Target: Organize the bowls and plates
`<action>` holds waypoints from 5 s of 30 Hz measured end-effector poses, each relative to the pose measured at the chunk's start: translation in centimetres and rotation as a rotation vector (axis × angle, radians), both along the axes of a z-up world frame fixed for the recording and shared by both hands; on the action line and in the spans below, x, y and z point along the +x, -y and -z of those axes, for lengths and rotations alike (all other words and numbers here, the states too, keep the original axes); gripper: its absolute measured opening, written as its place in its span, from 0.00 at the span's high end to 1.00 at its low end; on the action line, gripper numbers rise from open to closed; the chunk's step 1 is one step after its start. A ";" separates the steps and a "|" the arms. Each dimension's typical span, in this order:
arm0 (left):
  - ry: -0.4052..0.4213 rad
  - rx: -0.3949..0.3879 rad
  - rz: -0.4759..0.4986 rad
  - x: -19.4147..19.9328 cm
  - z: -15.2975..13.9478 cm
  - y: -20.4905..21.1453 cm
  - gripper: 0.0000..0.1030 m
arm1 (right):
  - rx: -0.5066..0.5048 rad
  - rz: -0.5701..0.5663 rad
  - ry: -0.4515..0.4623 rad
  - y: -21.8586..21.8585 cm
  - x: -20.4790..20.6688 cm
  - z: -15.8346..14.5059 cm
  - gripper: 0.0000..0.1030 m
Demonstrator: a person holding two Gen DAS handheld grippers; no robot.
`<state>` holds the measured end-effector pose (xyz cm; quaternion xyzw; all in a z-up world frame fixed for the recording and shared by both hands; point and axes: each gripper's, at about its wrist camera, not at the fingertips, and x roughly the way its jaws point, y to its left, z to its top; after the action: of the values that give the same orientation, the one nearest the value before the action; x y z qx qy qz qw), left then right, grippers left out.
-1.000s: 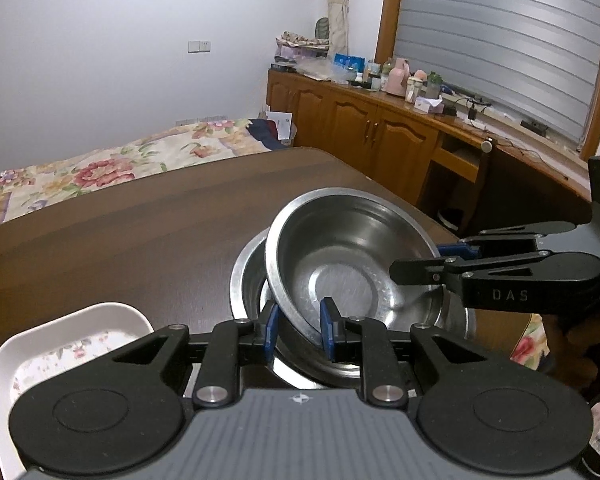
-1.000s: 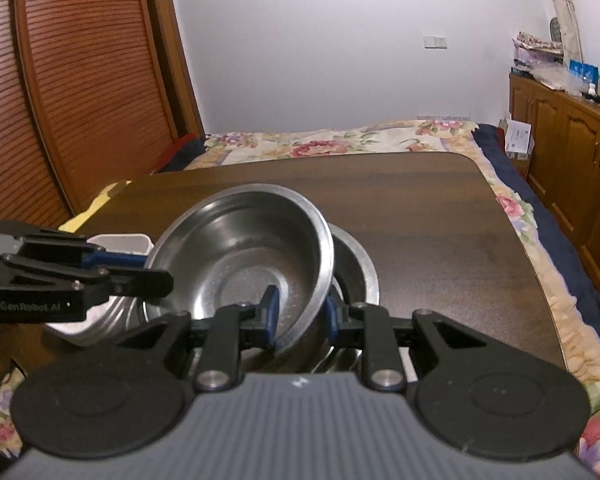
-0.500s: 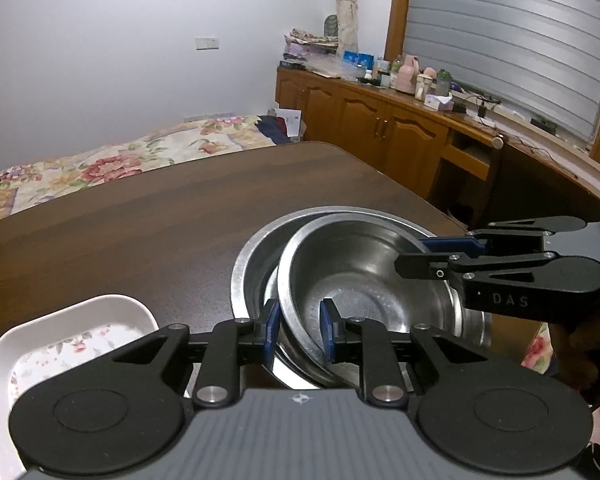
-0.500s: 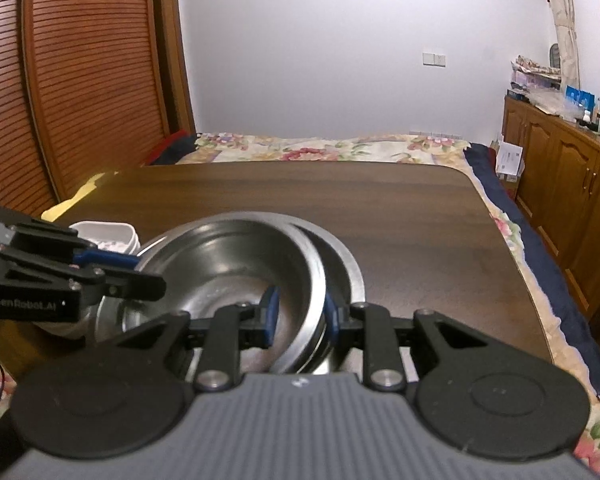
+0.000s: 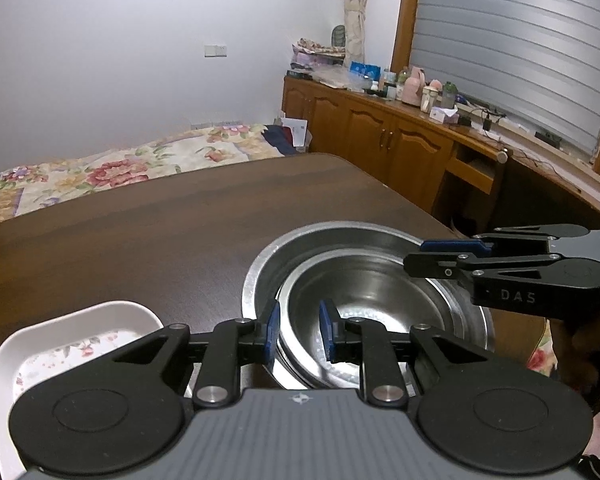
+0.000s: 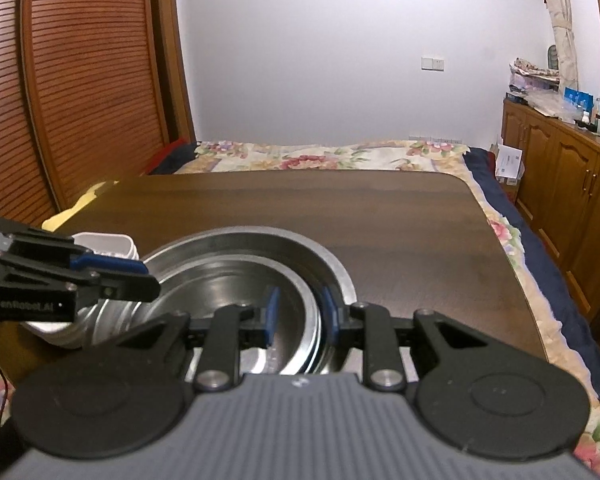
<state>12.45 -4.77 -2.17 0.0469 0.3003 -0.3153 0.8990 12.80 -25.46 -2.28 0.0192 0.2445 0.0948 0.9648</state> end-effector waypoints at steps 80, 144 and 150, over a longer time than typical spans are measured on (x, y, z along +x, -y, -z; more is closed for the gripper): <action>0.037 -0.089 -0.224 -3.0 2.8 -0.1 0.65 | 0.151 0.001 0.055 0.7 -0.7 3.4 0.68; 0.208 -0.097 -0.304 -4.9 -4.6 -9.6 0.66 | 0.171 -0.129 0.184 -6.2 -0.6 -3.6 0.69; 0.167 -0.102 -0.334 -4.6 -3.0 -11.3 0.66 | 0.148 -0.157 0.145 -8.0 0.0 -2.7 0.69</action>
<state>7.89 6.58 0.83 -0.0233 0.2117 -0.1715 0.9619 12.76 -17.43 0.38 0.0643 0.1670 0.1890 0.9655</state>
